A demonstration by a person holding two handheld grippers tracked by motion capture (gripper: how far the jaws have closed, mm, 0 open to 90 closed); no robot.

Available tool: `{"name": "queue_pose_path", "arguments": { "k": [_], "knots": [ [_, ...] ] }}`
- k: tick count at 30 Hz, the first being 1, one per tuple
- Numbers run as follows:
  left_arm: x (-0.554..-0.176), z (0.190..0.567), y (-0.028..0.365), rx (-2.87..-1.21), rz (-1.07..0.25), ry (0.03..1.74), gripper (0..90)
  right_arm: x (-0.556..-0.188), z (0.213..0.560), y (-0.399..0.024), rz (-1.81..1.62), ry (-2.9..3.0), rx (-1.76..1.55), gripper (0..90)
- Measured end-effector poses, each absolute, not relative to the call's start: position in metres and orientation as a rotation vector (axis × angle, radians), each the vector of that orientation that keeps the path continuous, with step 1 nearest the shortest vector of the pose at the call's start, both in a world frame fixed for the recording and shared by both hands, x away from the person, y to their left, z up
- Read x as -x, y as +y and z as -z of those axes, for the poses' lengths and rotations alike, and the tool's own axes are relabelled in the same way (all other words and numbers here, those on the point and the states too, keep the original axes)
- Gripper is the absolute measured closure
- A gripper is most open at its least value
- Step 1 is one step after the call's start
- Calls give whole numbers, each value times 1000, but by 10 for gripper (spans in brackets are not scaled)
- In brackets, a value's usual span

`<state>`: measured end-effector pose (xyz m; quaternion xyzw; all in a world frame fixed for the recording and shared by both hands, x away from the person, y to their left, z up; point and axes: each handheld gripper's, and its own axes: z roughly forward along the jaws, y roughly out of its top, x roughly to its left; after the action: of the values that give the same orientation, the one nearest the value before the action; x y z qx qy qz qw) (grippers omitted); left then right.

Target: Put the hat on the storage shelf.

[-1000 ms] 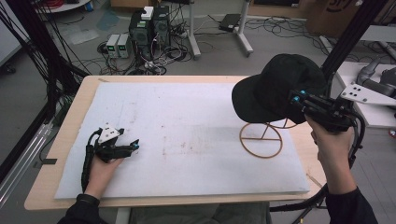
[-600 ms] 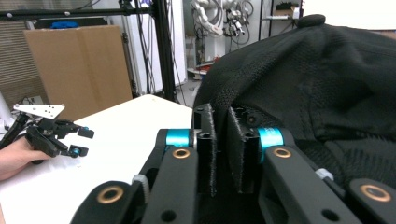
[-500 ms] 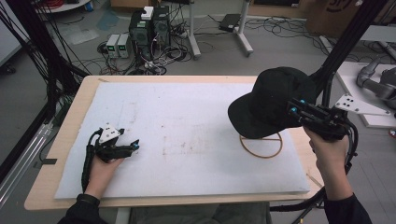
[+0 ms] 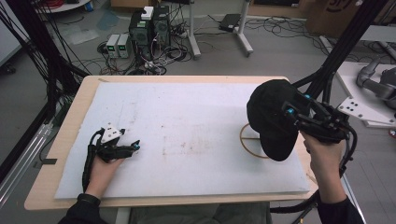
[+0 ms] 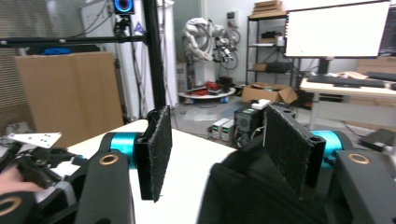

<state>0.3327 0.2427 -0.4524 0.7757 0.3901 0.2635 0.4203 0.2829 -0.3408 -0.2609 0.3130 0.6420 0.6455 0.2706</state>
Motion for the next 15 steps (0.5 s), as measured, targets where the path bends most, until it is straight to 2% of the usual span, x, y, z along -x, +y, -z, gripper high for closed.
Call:
{"name": "queue_pose_path", "arguments": {
  "k": [15],
  "knots": [
    [-332, 452, 243, -1945, -660, 971, 246, -285, 295, -262, -1739, 1906, -730, 345]
  ]
}}
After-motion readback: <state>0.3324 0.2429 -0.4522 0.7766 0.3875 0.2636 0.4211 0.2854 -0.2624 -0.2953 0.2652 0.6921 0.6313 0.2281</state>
